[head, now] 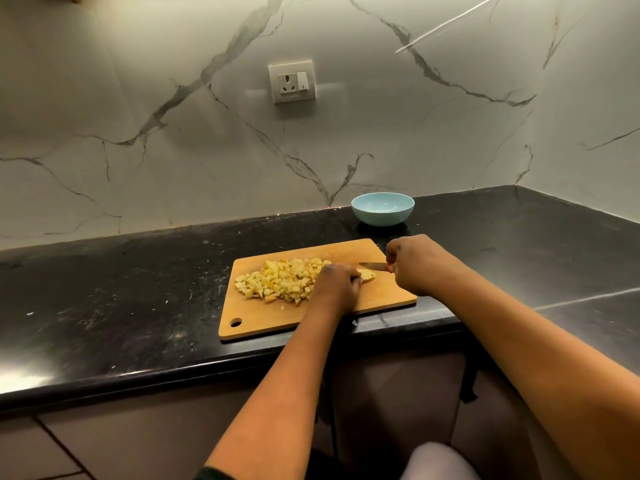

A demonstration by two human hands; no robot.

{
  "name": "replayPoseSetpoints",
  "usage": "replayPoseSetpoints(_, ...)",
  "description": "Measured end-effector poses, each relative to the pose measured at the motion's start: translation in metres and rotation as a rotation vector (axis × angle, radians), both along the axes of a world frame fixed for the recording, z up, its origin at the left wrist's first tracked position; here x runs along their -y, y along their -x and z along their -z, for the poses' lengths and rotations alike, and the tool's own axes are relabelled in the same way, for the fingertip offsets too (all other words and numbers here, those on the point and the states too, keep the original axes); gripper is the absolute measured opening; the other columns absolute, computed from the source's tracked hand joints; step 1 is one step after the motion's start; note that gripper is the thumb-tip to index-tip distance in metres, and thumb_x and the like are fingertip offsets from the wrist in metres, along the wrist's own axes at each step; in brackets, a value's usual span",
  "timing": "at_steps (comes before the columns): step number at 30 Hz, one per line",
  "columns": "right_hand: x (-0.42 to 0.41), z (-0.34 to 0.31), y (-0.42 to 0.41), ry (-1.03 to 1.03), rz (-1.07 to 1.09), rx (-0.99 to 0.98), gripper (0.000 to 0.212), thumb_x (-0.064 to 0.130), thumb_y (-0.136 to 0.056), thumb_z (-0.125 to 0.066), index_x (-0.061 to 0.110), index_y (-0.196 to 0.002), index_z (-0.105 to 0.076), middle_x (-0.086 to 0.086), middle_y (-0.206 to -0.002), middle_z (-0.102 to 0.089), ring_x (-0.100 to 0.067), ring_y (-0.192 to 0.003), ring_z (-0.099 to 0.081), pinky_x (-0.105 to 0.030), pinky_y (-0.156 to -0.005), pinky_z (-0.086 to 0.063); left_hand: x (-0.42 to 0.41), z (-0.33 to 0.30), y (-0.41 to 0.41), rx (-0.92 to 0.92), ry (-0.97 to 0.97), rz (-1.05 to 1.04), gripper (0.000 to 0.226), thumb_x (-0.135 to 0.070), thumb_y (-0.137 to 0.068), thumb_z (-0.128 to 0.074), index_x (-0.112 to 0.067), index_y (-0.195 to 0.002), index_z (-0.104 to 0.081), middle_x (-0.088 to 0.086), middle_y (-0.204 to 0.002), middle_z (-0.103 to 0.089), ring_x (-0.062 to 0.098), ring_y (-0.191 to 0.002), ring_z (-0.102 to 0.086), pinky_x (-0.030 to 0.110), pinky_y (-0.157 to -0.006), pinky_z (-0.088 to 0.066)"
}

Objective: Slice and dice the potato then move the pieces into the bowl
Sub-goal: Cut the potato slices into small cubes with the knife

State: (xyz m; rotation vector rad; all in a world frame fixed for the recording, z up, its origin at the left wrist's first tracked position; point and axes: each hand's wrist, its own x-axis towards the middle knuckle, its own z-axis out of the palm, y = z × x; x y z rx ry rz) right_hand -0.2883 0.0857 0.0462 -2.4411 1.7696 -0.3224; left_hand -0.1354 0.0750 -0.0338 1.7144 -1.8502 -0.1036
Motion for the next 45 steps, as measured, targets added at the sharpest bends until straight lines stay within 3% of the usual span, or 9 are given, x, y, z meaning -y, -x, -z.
replayPoseSetpoints(9,0.002,0.015,-0.006,-0.041,-0.023,0.057,0.03,0.003,-0.088,-0.06,0.018,-0.114,-0.064,-0.004,-0.101,-0.062,-0.017,-0.082,-0.06,-0.033,-0.081,-0.058,0.006,0.0,0.0,-0.003,-0.048,-0.035,0.022,-0.022,-0.097,-0.059,-0.012,-0.111,-0.073,0.007,-0.11,-0.071,0.019,-0.099,-0.063,0.03,-0.09,-0.049)
replayPoseSetpoints(21,-0.003,0.002,-0.005,-0.068,-0.014,0.007,0.027,0.006,-0.089,-0.063,0.017,-0.114,-0.063,-0.004,-0.103,-0.063,-0.018,-0.089,-0.06,-0.031,-0.086,-0.055,0.007,0.001,-0.002,0.002,-0.029,-0.02,0.022,-0.02,-0.096,-0.059,-0.012,-0.112,-0.072,0.006,-0.108,-0.072,0.016,-0.094,-0.063,0.029,-0.089,-0.051)
replayPoseSetpoints(24,-0.009,0.006,-0.014,-0.056,-0.01,-0.039,0.032,0.001,-0.085,-0.063,0.016,-0.113,-0.061,-0.005,-0.099,-0.061,-0.019,-0.085,-0.059,-0.034,-0.083,-0.056,0.007,0.001,-0.002,0.011,-0.029,-0.019,0.021,-0.02,-0.097,-0.059,-0.012,-0.11,-0.073,0.006,-0.106,-0.072,0.017,-0.093,-0.062,0.03,-0.088,-0.051)
replayPoseSetpoints(29,-0.021,-0.001,-0.023,-0.045,-0.053,-0.161,0.034,0.0,-0.085,-0.063,0.013,-0.116,-0.057,-0.011,-0.11,-0.058,-0.023,-0.093,-0.057,-0.037,-0.088,-0.054,0.007,0.001,-0.002,0.007,-0.036,-0.027,0.022,-0.021,-0.097,-0.058,-0.011,-0.11,-0.073,0.006,-0.104,-0.071,0.014,-0.088,-0.059,0.026,-0.082,-0.047)
replayPoseSetpoints(36,-0.023,-0.027,0.002,-0.083,-0.038,-0.227,0.032,0.007,-0.087,-0.066,0.013,-0.117,-0.06,-0.005,-0.103,-0.061,-0.02,-0.095,-0.058,-0.032,-0.091,-0.051,0.007,0.001,-0.002,-0.046,-0.041,-0.037,0.023,-0.021,-0.096,-0.061,-0.011,-0.114,-0.072,0.006,-0.11,-0.072,0.017,-0.1,-0.063,0.027,-0.09,-0.047)
replayPoseSetpoints(42,-0.022,-0.035,0.018,-0.098,-0.055,-0.124,0.025,0.016,-0.094,-0.06,0.015,-0.119,-0.062,-0.002,-0.104,-0.059,-0.015,-0.094,-0.051,-0.024,-0.079,-0.04,0.002,0.002,-0.001,-0.055,-0.011,-0.018,0.022,-0.019,-0.095,-0.062,-0.01,-0.112,-0.073,0.007,-0.109,-0.072,0.018,-0.1,-0.064,0.03,-0.092,-0.05)
replayPoseSetpoints(45,-0.015,-0.03,0.014,-0.038,-0.036,-0.039,0.026,0.013,-0.094,-0.06,0.016,-0.119,-0.061,-0.004,-0.109,-0.061,-0.015,-0.093,-0.052,-0.024,-0.08,-0.042,-0.002,0.001,0.0,-0.048,0.033,-0.017,0.026,-0.021,-0.094,-0.064,-0.01,-0.117,-0.07,0.007,-0.113,-0.071,0.019,-0.103,-0.064,0.031,-0.094,-0.05)
